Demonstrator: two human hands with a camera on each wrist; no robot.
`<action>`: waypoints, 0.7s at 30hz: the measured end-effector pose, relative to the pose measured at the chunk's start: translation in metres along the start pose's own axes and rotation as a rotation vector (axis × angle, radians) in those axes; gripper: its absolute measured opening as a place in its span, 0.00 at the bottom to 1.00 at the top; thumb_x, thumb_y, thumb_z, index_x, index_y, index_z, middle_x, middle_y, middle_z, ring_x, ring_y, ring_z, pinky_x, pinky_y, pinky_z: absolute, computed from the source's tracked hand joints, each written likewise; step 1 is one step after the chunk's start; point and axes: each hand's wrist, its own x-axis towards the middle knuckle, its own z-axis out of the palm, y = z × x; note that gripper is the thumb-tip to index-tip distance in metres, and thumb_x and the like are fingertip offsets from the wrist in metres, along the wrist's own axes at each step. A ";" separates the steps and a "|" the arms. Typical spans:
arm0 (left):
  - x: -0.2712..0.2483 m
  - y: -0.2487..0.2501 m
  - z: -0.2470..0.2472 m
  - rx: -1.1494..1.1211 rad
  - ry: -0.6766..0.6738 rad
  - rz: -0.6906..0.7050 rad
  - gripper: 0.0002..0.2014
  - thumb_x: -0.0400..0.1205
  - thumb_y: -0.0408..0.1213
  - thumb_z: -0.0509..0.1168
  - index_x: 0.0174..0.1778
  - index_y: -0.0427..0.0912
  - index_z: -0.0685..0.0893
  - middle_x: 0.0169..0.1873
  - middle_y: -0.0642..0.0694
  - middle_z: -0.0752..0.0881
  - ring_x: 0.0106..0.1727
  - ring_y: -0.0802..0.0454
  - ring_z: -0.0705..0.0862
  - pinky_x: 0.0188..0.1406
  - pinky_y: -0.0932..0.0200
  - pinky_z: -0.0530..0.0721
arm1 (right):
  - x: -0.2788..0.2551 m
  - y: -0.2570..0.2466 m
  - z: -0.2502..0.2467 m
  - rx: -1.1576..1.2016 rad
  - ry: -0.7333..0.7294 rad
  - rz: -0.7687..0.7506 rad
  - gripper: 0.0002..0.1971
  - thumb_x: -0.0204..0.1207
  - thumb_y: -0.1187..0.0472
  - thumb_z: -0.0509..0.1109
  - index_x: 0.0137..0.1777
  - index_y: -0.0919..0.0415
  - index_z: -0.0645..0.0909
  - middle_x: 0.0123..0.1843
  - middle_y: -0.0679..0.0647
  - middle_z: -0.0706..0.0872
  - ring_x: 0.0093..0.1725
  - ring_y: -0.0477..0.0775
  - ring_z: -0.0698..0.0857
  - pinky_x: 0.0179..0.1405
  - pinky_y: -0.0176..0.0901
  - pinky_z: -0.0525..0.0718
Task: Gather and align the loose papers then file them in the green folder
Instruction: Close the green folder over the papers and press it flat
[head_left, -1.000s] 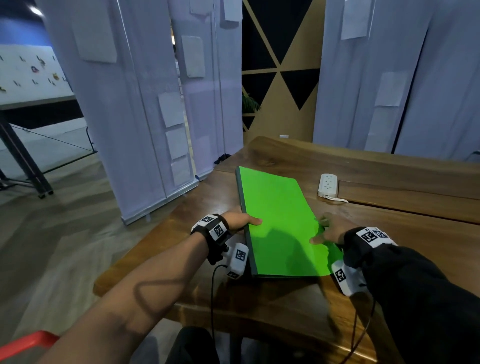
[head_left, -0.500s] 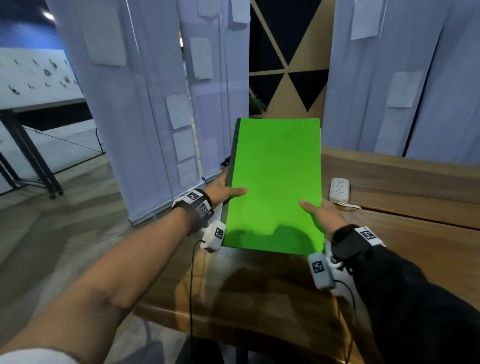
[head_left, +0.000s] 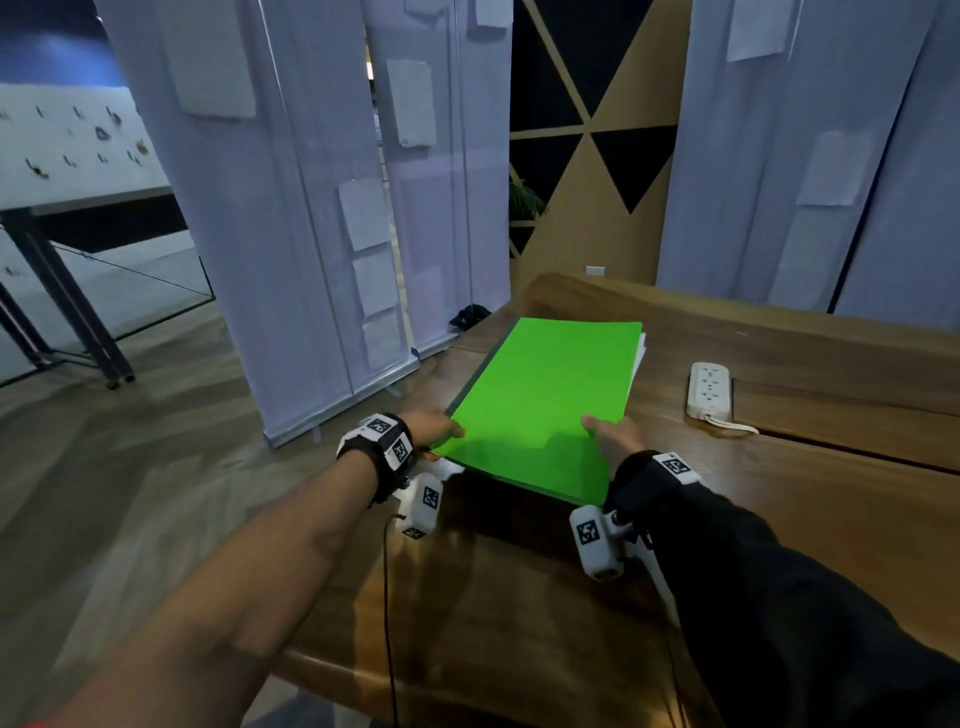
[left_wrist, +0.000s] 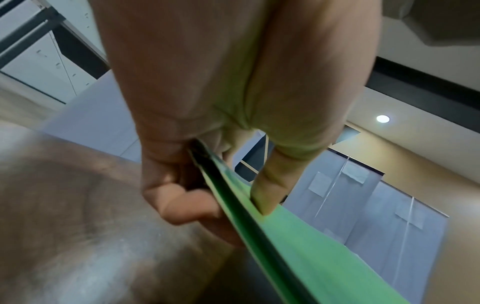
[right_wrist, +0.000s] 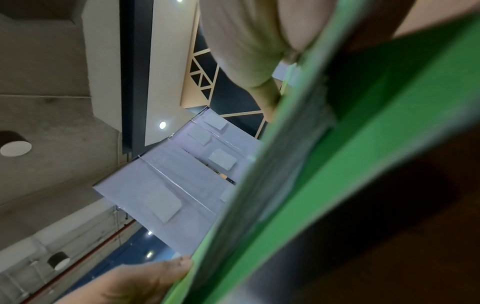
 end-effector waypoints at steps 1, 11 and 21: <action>0.002 -0.003 0.003 0.014 0.026 -0.012 0.12 0.84 0.37 0.67 0.56 0.31 0.78 0.42 0.36 0.77 0.29 0.48 0.74 0.09 0.71 0.72 | 0.003 0.004 0.002 -0.045 0.011 -0.002 0.33 0.78 0.56 0.70 0.77 0.75 0.66 0.74 0.68 0.75 0.73 0.68 0.75 0.70 0.58 0.77; 0.000 -0.007 0.037 -0.006 0.040 -0.049 0.18 0.80 0.36 0.71 0.64 0.34 0.81 0.61 0.35 0.85 0.59 0.37 0.86 0.52 0.46 0.88 | 0.000 0.004 -0.015 -0.443 0.079 -0.035 0.17 0.76 0.62 0.71 0.59 0.74 0.79 0.55 0.64 0.84 0.54 0.63 0.84 0.44 0.44 0.77; -0.007 0.000 0.042 0.438 0.175 0.009 0.23 0.76 0.47 0.73 0.62 0.36 0.85 0.60 0.38 0.87 0.60 0.41 0.85 0.61 0.50 0.86 | -0.019 0.001 -0.030 -0.892 0.079 -0.079 0.14 0.74 0.59 0.75 0.54 0.68 0.83 0.49 0.60 0.85 0.43 0.57 0.81 0.36 0.41 0.78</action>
